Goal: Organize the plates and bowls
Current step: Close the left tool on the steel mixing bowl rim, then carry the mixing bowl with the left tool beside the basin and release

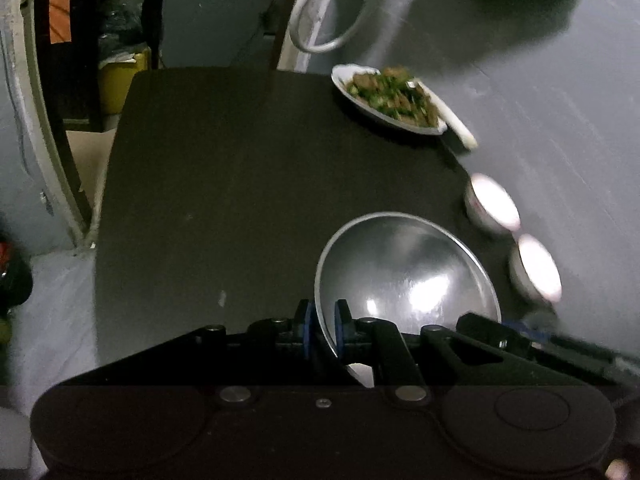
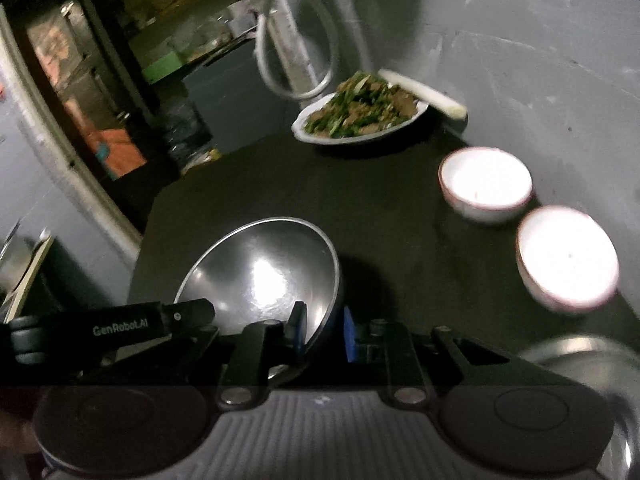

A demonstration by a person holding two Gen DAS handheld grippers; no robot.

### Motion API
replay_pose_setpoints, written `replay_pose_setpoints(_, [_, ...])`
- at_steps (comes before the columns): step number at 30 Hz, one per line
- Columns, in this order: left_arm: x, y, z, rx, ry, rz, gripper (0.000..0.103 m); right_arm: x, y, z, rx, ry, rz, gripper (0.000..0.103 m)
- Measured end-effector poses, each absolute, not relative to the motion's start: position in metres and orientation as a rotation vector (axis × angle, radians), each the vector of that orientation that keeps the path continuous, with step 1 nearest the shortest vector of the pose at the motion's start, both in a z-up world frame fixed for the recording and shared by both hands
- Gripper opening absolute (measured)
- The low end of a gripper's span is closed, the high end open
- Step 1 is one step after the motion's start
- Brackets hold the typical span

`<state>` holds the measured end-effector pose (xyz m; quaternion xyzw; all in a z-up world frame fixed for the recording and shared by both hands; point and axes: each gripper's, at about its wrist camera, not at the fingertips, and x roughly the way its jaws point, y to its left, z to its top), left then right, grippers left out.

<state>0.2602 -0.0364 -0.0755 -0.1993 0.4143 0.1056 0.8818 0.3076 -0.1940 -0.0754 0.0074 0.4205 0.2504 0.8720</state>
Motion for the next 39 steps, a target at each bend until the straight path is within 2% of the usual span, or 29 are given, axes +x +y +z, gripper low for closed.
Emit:
replay_pose_setpoints(7, [0.195, -0.061, -0.075, -0.359, 0.945, 0.177, 0.015, 0.243, -0.217, -0.072, -0.026, 0.926, 0.583, 0.022])
replay_pose_setpoints(21, [0.144, -0.057, -0.073, -0.308, 0.987, -0.011, 0.016, 0.159, -0.234, -0.068, -0.008, 0.98, 0.492, 0.022])
replay_pose_setpoints(29, [0.136, -0.053, -0.078, -0.302, 1.008, -0.054, 0.016, 0.121, -0.227, -0.072, -0.007, 0.961, 0.411, 0.022])
replay_pose_setpoints(39, [0.147, -0.046, -0.084, -0.237, 1.009, -0.059, 0.018, 0.114, -0.214, -0.077, -0.029, 0.929, 0.376, 0.022])
